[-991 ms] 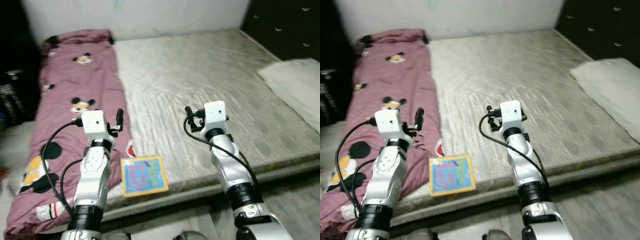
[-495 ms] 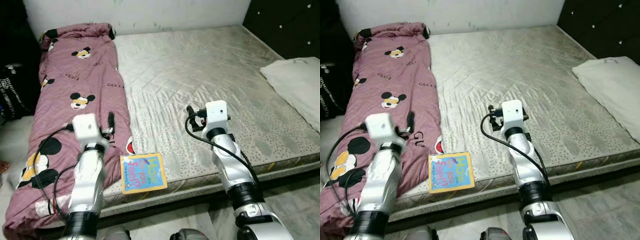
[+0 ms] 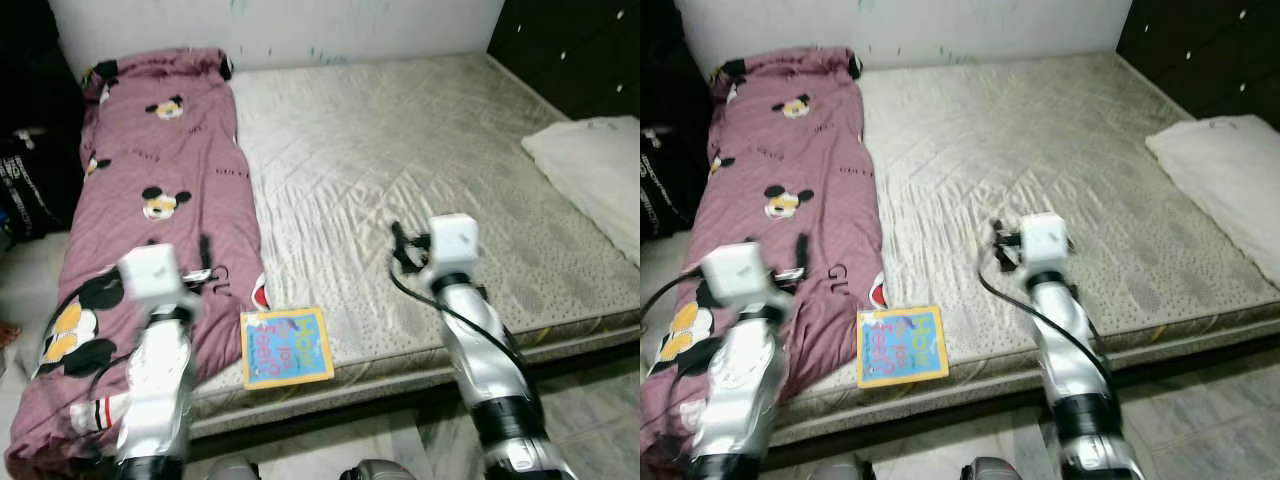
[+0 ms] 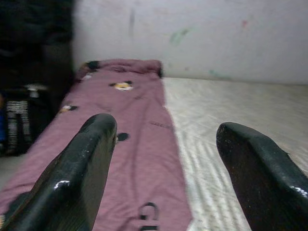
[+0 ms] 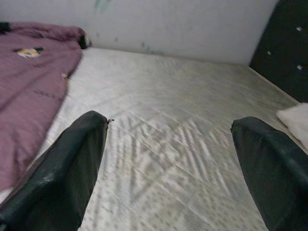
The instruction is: Clean up the room
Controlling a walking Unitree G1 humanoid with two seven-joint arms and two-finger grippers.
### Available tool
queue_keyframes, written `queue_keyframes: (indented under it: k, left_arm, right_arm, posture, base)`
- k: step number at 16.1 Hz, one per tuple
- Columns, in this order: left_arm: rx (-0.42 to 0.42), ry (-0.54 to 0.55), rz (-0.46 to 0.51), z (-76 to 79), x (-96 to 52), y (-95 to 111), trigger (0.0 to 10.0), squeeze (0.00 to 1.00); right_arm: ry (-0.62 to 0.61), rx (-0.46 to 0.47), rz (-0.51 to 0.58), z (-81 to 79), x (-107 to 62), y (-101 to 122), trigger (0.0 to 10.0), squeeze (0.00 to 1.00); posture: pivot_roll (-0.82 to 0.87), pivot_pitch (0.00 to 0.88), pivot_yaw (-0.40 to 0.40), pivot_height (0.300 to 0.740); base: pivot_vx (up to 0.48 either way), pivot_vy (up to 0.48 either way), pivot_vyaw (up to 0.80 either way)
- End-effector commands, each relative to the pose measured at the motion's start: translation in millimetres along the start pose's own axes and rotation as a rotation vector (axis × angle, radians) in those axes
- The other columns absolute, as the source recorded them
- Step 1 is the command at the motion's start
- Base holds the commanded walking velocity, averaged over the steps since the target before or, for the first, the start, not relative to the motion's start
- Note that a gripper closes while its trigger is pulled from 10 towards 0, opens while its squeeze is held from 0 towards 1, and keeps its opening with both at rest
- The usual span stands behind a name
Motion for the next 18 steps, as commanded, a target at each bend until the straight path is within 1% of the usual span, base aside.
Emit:
queue_keyframes:
  k: [1, 3, 4, 5, 7, 9, 12, 14, 18]
  left_arm:
    - [0.034, 0.023, 0.018, -9.4, -8.3, 3, 10.0, 0.0]
    - [0.076, 0.025, 0.014, -16.6, -20.6, -2, 10.0, 0.0]
    - [0.073, 0.042, -0.007, -21.2, -25.2, -6, 10.0, 0.0]
    - [0.072, 0.035, -0.019, -21.0, -25.5, -9, 10.0, 0.0]
    - [0.069, -0.004, -0.023, -14.6, -22.6, -9, 10.0, 0.0]
    - [0.047, -0.024, -0.023, -9.6, -17.3, -7, 10.0, 0.0]
    - [0.036, -0.038, -0.025, -7.5, -15.0, -7, 10.0, 0.0]
    - [0.036, -0.043, -0.03, -6.2, -13.3, -8, 10.0, 0.0]
    - [0.035, -0.043, -0.034, -6.9, -10.9, -7, 10.0, 0.0]
  right_arm:
    - [-0.008, 0.005, 0.003, 4.8, -5.7, 2, 10.0, 0.0]
    - [-0.04, 0.009, -0.007, 13.8, -11.5, -1, 10.0, 0.0]
    - [-0.047, 0.011, -0.013, 16.7, -13.9, -3, 10.0, 0.0]
    - [-0.046, 0.01, -0.016, 16.5, -15.0, -3, 10.0, 0.0]
    - [-0.019, -0.003, -0.019, 11.6, -14.6, -2, 10.0, 0.0]
    - [-0.021, -0.003, -0.026, 10.7, -12.8, -2, 10.0, 0.0]
    - [-0.021, -0.005, -0.031, 10.7, -11.9, -2, 10.0, 0.0]
    - [-0.022, -0.005, -0.036, 10.7, -11.0, -3, 10.0, 0.0]
    - [-0.017, -0.006, -0.045, 8.5, -8.9, -3, 10.0, 0.0]
  posture:
    - [-0.04, 0.0, 0.002, 0.74]
    - [-0.04, 0.0, -0.002, 0.74]
    - [-0.04, 0.0, -0.006, 0.74]
    - [-0.04, 0.0, -0.007, 0.74]
    - [-0.04, 0.0, -0.01, 0.74]
    - [-0.04, 0.0, -0.008, 0.74]
    - [-0.05, 0.0, -0.005, 0.74]
    - [-0.04, 0.0, -0.007, 0.74]
    - [-0.04, 0.0, -0.009, 0.74]
  base:
    - [0.0, 0.0, 0.0]
    - [0.0, 0.0, 0.0]
    - [0.0, 0.0, 0.0]
    - [0.0, 0.0, 0.0]
    - [0.0, 0.0, 0.0]
    - [0.0, 0.0, -0.21]
    - [0.0, 0.0, -0.8]
    - [0.0, 0.0, -0.55]
    - [0.0, 0.0, 0.0]
Point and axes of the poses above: a point about 5 cm out from each wrist's last joint towards the gripper, its own x axis pointing out of the wrist towards the gripper, its own y axis along the axis of the wrist's last joint, z = x × y, the point moved 2 cm from there along x, pointing out of the wrist towards the gripper, and after that the axes turned 10 degrees about x, right-handed, at the moved point
